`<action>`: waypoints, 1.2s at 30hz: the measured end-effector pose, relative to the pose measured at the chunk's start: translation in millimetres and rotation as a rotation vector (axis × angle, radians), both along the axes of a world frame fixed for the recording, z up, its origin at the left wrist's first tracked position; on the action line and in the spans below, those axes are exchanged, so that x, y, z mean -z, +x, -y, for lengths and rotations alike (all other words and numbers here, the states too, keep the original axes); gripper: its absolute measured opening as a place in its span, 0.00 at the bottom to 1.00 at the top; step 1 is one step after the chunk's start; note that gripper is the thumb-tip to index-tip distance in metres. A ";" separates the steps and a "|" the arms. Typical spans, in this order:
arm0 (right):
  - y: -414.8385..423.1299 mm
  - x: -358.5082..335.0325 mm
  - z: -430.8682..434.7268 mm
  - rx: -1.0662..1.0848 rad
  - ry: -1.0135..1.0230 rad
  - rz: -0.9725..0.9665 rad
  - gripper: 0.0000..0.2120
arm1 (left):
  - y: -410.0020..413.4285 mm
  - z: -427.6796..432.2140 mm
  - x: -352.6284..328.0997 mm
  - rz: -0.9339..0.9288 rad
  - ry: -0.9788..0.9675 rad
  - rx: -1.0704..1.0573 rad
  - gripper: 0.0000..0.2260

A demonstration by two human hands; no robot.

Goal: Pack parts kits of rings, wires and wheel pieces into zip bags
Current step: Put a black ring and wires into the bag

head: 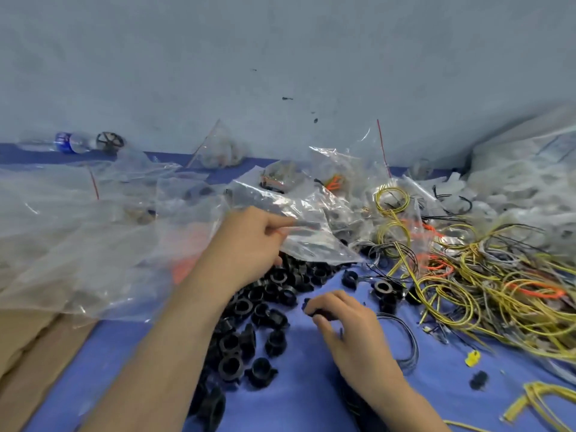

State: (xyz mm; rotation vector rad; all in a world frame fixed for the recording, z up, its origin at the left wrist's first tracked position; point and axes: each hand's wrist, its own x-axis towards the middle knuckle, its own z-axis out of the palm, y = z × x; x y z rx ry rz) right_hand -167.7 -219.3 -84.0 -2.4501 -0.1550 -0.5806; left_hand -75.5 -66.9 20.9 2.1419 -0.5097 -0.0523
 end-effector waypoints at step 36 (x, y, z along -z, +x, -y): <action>-15.8 -35.4 30.3 0.242 0.351 0.568 0.13 | -14.5 16.9 -4.2 0.039 -0.091 0.149 0.18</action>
